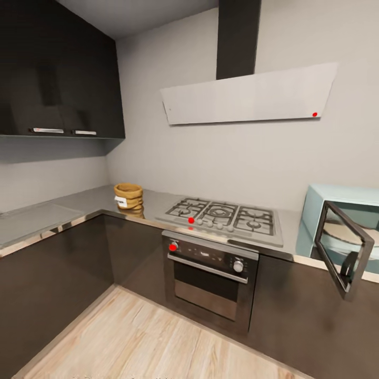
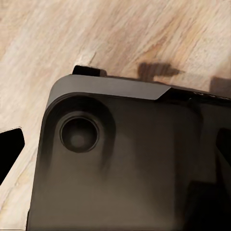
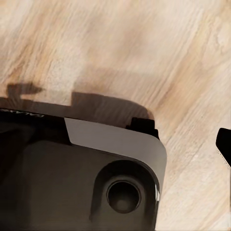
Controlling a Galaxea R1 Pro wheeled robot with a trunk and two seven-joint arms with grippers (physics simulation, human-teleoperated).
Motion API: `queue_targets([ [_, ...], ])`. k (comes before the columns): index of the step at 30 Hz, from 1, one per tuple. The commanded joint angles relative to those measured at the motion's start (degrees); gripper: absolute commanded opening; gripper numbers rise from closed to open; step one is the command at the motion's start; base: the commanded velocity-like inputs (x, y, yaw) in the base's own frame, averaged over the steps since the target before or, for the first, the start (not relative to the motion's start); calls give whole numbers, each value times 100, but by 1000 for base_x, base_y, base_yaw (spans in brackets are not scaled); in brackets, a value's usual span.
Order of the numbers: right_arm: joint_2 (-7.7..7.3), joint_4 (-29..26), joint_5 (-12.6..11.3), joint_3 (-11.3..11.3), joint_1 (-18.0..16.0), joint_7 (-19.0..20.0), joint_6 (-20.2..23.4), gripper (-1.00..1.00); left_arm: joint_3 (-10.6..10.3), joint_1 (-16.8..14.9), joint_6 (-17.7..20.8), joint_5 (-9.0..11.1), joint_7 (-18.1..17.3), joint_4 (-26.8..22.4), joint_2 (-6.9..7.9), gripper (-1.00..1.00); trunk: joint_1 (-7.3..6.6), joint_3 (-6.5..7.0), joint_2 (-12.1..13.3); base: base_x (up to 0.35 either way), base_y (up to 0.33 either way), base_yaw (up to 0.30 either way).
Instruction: In the kitchen, take the popcorn bag from the countertop, put it into the microwave, and heat it until the popcorn is cooked so the cooked popcorn ends up inside the bag.
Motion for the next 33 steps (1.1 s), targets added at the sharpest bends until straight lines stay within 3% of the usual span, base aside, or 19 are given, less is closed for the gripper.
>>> queue_targets([
  [1, -3, 14, 40, -46, -6, -17, -29, 100, 25, -1, -11, 32, -3, 0, -2, 100, 0, -6, -3, 0, 0, 300],
  [8, 2, 9, 55, -39, -6, -62, -21, 100, 52, -1, -11, 54, 6, -7, 15, 100, 0, -6, -3, 0, 0, 300],
  [11, 10, 9, 134, -37, -6, -71, -21, 100, 503, -1, -11, 48, 8, -7, 15, 100, 0, -6, -3, 0, 0, 300],
  [12, 17, 9, 310, -41, -6, -76, -26, 100, 726, -1, -8, 43, 8, -7, 15, 100, 0, -6, -3, 0, 0, 300],
  [14, 23, 9, 548, -45, -6, -78, -35, 100, 863, -1, -4, 41, 8, -7, 15, 100, 0, -6, -3, 0, 0, 300],
  [17, 25, 9, 644, -46, -6, -79, -34, 100, 904, -1, -2, 35, 15, -7, 8, 100, 0, -6, -3, 0, 0, 300],
  [22, 31, 9, 679, -46, -6, -76, -22, 100, 913, -1, -10, 33, 329, -7, -18, 100, 0, -6, -3, 0, 0, 300],
  [33, 24, 9, 673, -41, -6, -70, 3, 100, 913, -1, -11, 29, 368, -7, -27, 100, 0, -6, -3, 0, 0, 300],
])
